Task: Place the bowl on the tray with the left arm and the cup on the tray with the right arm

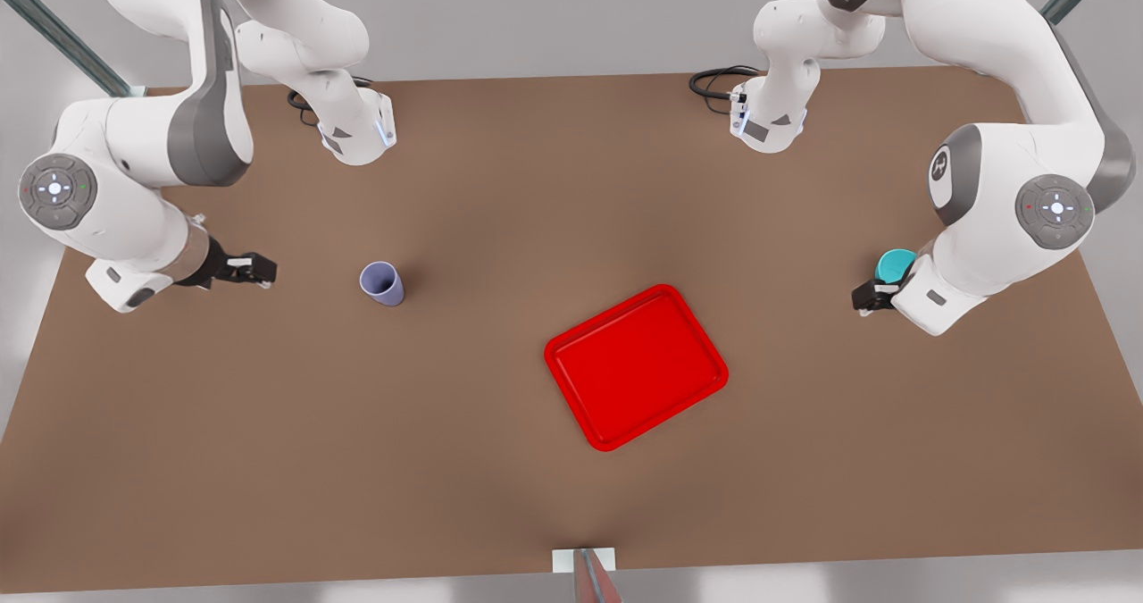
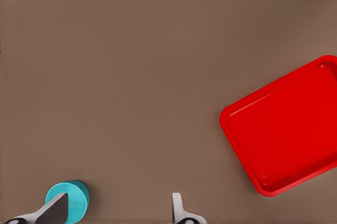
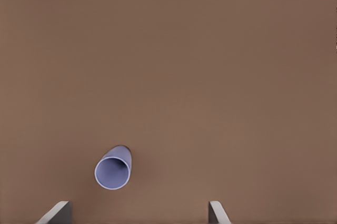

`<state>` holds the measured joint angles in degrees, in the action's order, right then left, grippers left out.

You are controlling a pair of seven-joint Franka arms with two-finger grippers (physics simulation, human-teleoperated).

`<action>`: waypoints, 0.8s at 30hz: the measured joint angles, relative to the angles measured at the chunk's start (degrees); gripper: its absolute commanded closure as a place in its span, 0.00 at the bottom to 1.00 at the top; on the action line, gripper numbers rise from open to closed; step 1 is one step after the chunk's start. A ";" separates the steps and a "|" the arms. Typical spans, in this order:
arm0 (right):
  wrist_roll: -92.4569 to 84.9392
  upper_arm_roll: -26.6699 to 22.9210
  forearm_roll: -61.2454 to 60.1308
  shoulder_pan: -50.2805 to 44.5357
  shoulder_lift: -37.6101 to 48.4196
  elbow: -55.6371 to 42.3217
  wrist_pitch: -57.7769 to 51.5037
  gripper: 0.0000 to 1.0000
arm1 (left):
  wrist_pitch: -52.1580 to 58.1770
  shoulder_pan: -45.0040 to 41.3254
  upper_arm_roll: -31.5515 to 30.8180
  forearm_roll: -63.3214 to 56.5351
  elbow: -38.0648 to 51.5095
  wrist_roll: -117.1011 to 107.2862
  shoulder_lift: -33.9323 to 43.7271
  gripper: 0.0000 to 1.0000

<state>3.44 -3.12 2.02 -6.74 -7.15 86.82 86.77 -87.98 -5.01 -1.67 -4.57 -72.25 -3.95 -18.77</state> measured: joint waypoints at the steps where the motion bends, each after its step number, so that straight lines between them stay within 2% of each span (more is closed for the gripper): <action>1: -0.14 0.13 0.08 -0.30 0.11 0.52 0.40 0.00 | 0.26 0.32 0.21 -0.12 -0.13 0.48 -0.41 0.00; 2: -0.10 0.14 0.09 -0.76 0.11 0.62 0.42 0.00 | 1.03 0.95 1.60 -0.19 -0.30 5.94 -1.53 0.00; 4: -0.11 0.13 0.25 -0.46 -0.14 0.64 0.32 0.00 | 1.85 2.82 9.47 2.10 -0.85 14.50 -4.70 0.00; 7: -0.79 0.06 0.09 -0.25 0.57 3.36 0.37 0.00 | -2.05 5.46 17.55 6.75 -6.68 33.93 -8.37 0.00; 9: -0.34 0.13 0.09 -0.35 0.71 5.82 0.54 0.00 | -7.10 10.39 17.66 9.77 -13.51 42.25 -8.56 0.00; 11: 0.12 0.80 0.05 -0.83 1.10 7.18 2.11 0.00 | -8.54 11.14 18.40 12.19 -18.51 46.27 -8.35 0.00; 14: -0.37 0.93 -0.09 -1.17 1.24 8.00 2.80 0.00 | -17.16 11.14 20.62 14.40 -26.77 54.23 -8.12 0.00; 20: -0.20 0.84 0.00 -1.23 2.32 7.91 2.12 0.00 | -23.27 11.88 24.33 16.33 -35.50 64.67 -8.49 0.00; 24: 0.15 0.76 -0.09 -0.55 2.30 8.12 2.75 0.00 | -24.99 11.86 24.34 16.63 -35.95 64.77 -10.44 0.00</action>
<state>3.59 -2.37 1.93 -7.29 -4.84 94.95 89.52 -112.97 6.85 22.67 12.07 -108.19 60.82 -29.22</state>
